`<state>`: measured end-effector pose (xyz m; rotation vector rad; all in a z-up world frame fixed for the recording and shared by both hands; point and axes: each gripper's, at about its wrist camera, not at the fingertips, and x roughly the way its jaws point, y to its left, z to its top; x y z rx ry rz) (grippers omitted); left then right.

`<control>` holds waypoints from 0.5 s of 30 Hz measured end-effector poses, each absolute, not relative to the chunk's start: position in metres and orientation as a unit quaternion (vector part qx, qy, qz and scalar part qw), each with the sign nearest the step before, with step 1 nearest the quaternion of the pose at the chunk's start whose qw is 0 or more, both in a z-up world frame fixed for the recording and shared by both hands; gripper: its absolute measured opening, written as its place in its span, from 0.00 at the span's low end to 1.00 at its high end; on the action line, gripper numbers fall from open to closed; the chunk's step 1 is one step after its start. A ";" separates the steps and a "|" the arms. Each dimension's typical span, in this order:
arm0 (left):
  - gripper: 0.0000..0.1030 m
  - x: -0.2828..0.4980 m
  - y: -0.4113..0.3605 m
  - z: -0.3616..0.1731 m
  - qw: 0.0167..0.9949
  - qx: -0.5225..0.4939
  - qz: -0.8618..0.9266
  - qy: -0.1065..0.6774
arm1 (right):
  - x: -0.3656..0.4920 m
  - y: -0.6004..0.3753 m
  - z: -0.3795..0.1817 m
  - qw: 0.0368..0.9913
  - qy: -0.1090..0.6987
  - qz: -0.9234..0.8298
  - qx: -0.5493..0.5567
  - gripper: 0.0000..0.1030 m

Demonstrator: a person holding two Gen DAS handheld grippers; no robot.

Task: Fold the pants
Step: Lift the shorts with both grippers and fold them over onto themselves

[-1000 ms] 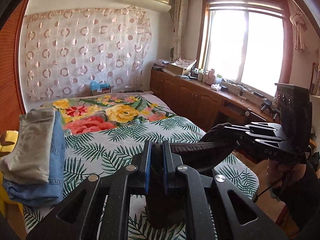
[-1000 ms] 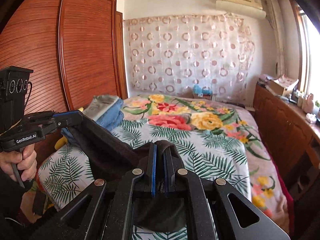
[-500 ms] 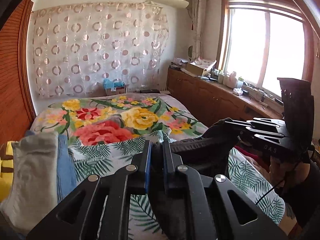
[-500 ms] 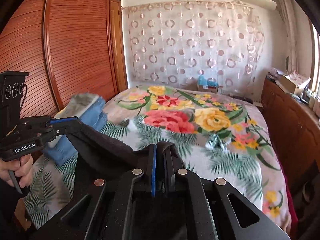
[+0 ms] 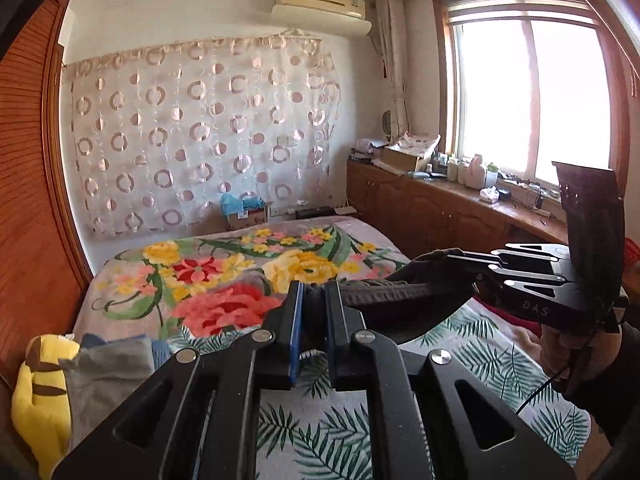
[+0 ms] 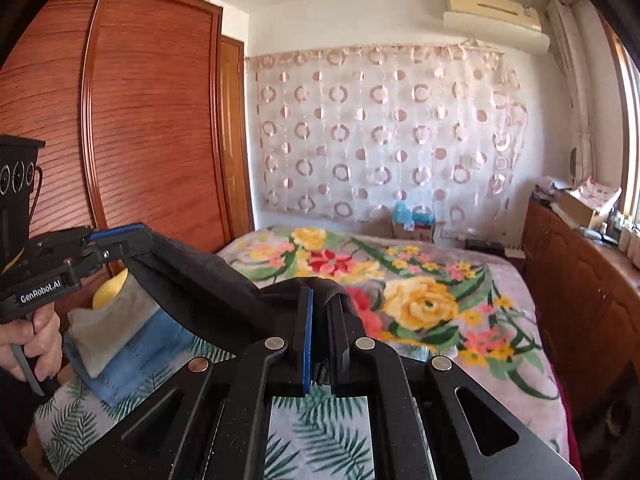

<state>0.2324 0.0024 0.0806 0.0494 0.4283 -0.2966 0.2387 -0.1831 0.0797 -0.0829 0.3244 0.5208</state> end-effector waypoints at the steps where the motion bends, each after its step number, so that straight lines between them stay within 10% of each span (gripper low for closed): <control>1: 0.11 0.225 0.003 0.067 0.963 0.022 -0.148 0.225 | 0.237 -0.181 0.069 0.950 0.171 0.258 -0.043 0.05; 15: 0.11 0.166 0.000 0.008 0.944 0.011 -0.158 0.290 | 0.219 -0.169 0.040 0.924 0.273 0.262 -0.061 0.05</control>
